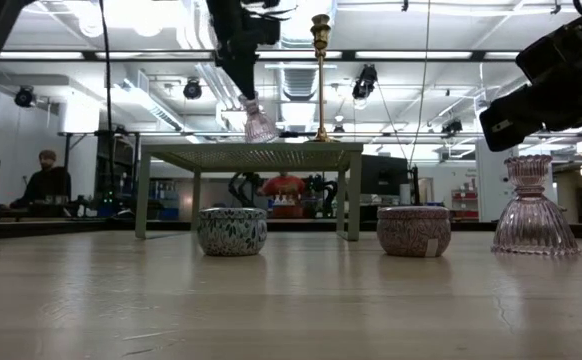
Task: Pick & Place candle stick holders
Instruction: Put the bottom right purple candle holder on the shelf
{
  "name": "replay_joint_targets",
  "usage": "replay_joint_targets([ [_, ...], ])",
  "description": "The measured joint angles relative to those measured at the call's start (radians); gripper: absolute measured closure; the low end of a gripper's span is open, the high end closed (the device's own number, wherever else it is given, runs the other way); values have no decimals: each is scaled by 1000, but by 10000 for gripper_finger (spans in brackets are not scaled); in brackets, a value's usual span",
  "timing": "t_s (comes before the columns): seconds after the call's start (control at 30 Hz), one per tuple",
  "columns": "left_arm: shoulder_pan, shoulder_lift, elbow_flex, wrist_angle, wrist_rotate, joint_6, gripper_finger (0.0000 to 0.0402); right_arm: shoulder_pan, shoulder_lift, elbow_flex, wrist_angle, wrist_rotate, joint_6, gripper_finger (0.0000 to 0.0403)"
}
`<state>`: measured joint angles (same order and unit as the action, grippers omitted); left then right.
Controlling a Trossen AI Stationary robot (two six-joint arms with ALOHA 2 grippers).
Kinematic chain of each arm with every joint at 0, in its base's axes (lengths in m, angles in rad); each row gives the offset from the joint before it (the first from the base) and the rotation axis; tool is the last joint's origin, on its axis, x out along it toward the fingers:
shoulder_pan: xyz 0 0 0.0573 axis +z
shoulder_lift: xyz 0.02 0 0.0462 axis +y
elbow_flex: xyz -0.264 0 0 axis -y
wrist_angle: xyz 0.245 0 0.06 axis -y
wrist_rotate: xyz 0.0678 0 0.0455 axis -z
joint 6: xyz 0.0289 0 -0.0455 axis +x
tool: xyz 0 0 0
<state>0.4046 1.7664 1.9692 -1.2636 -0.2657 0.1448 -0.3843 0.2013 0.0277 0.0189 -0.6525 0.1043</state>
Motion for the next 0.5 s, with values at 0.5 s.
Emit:
replay_joint_targets([
  [0.5, -5, 87, 7, 40, -98, 82, 371, 0, 16, 0, 2, 0, -2, 394],
])
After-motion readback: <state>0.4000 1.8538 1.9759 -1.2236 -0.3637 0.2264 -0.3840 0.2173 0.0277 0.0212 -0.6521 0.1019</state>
